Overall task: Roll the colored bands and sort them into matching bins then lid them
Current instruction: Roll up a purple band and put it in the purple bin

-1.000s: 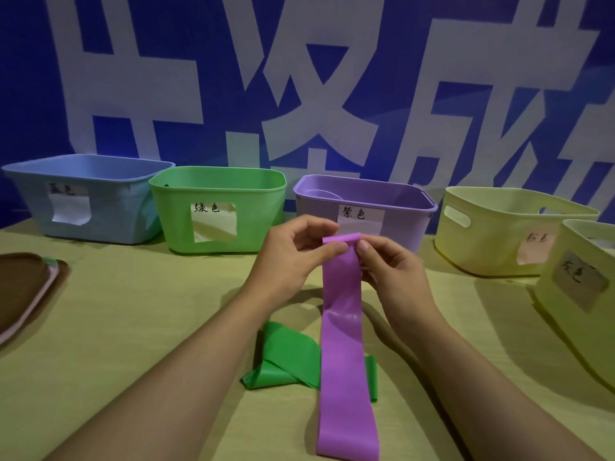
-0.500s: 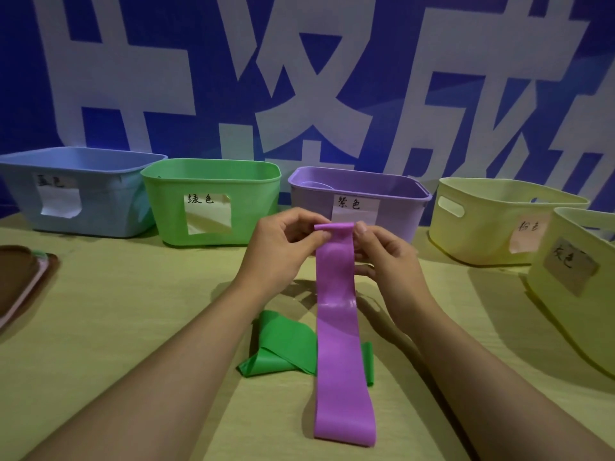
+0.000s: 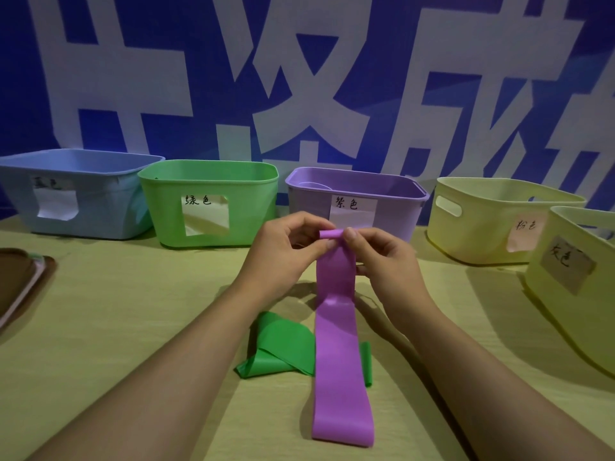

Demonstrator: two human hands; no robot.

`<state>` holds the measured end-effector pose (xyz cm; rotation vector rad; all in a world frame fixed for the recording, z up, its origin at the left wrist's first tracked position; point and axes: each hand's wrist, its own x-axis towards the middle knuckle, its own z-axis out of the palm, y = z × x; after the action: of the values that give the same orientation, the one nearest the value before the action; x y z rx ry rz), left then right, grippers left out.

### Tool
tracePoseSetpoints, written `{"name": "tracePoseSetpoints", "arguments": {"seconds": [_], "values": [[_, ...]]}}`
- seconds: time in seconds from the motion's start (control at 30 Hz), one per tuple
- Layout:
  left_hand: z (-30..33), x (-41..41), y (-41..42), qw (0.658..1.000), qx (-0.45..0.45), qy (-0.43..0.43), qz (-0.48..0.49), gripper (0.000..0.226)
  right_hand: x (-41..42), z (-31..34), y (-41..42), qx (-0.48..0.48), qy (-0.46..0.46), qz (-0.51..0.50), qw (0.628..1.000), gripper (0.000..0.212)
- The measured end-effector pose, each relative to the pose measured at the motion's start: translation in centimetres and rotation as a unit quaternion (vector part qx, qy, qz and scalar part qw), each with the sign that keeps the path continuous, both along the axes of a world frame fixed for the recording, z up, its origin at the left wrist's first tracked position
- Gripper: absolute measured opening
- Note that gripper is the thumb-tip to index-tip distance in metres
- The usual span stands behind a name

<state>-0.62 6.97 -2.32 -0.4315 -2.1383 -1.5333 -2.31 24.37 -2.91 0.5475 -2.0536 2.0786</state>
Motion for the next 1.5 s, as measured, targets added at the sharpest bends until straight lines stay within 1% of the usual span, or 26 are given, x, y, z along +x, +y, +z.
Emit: {"name": "tracePoseSetpoints", "arguments": {"seconds": [0.13,0.33,0.5,0.7,0.83,0.97,1.17,1.23,1.37,1.5], "values": [[-0.12,-0.07,-0.02,1.0,0.008,0.004,0.005,0.02,-0.04,-0.08,0.04,0.002,0.006,0.001,1.0,0.019],[-0.22,-0.29,-0.15,1.0,0.021,0.001,0.009,0.018,-0.08,-0.1,0.19,0.036,0.052,0.007,0.998,0.028],[-0.15,-0.25,-0.09,1.0,0.026,0.0,0.007,0.017,-0.3,-0.13,0.37,0.035,0.073,0.01,0.997,0.02],[-0.19,-0.24,-0.02,0.999,0.033,-0.007,-0.002,0.017,-0.36,-0.1,0.69,0.077,0.12,0.002,0.99,0.03],[-0.07,-0.13,0.03,0.999,0.034,-0.007,-0.002,0.017,-0.4,-0.12,0.74,0.074,0.122,0.002,0.99,0.027],[-0.05,-0.08,-0.05,1.0,0.024,0.003,0.006,0.017,-0.42,-0.22,0.8,0.079,0.128,0.003,0.989,0.019],[0.02,0.19,-0.03,1.0,0.019,-0.006,-0.009,0.021,-0.68,-0.4,0.73,0.09,0.144,-0.032,0.985,0.018],[0.18,0.27,0.1,0.999,0.037,-0.012,-0.015,0.021,-0.69,-0.4,0.78,0.088,0.147,-0.036,0.985,0.018],[0.25,0.08,0.21,0.997,0.073,-0.028,-0.001,0.009,-0.6,-0.43,0.71,0.096,0.148,-0.031,0.984,0.018],[0.15,-0.11,0.11,0.996,0.088,-0.033,0.001,0.011,-0.76,-0.54,0.68,0.101,0.146,-0.022,0.984,0.018]]}}
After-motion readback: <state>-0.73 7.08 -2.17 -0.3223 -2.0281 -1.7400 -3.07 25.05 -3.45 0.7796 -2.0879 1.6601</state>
